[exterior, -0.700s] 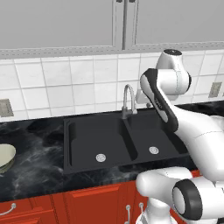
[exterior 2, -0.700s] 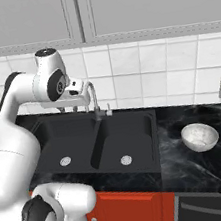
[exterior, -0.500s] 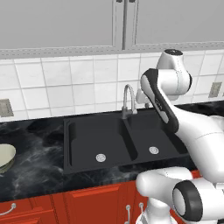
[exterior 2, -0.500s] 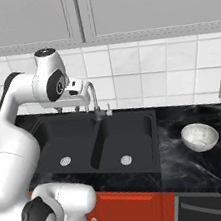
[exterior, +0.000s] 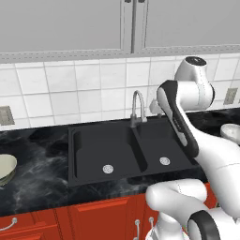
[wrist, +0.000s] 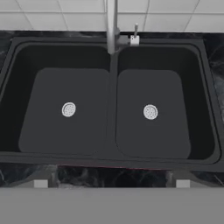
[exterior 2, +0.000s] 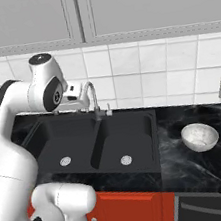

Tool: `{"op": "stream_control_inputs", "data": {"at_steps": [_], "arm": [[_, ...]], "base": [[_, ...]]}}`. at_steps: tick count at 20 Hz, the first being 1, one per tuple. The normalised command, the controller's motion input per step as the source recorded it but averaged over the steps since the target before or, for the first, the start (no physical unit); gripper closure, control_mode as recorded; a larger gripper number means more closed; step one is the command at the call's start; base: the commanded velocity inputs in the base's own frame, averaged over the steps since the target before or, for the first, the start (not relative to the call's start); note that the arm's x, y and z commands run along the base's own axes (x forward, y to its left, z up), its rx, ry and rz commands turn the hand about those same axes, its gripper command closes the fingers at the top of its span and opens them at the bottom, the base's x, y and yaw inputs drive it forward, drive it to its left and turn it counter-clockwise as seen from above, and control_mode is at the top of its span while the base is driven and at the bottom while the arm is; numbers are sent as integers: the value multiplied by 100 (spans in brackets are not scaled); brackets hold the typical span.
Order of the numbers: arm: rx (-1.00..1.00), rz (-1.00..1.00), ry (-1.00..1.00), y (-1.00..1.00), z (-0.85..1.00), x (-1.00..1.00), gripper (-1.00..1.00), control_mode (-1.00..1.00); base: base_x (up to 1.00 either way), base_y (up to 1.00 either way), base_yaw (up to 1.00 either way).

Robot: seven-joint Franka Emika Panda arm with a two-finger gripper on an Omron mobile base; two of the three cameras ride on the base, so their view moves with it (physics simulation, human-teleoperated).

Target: Rinse each bowl for a few seconds and place them down in the sink or on the counter.

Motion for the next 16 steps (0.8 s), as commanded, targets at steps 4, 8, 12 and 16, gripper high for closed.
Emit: {"op": "stream_control_inputs", "data": {"at_steps": [4, 8, 12, 16], "arm": [[0, 2, -13, -11, -3, -18, -100, -100], [0, 4, -13, -14, -4, -9, -100, -100], [0, 6, -11, -14, -7, -1, -100, -100], [0, 7, -10, -13, -8, 0, -100, -100]], "base": [[0, 0, 0], [0, 0, 0], [0, 0, 0], [0, 0, 0]]}}
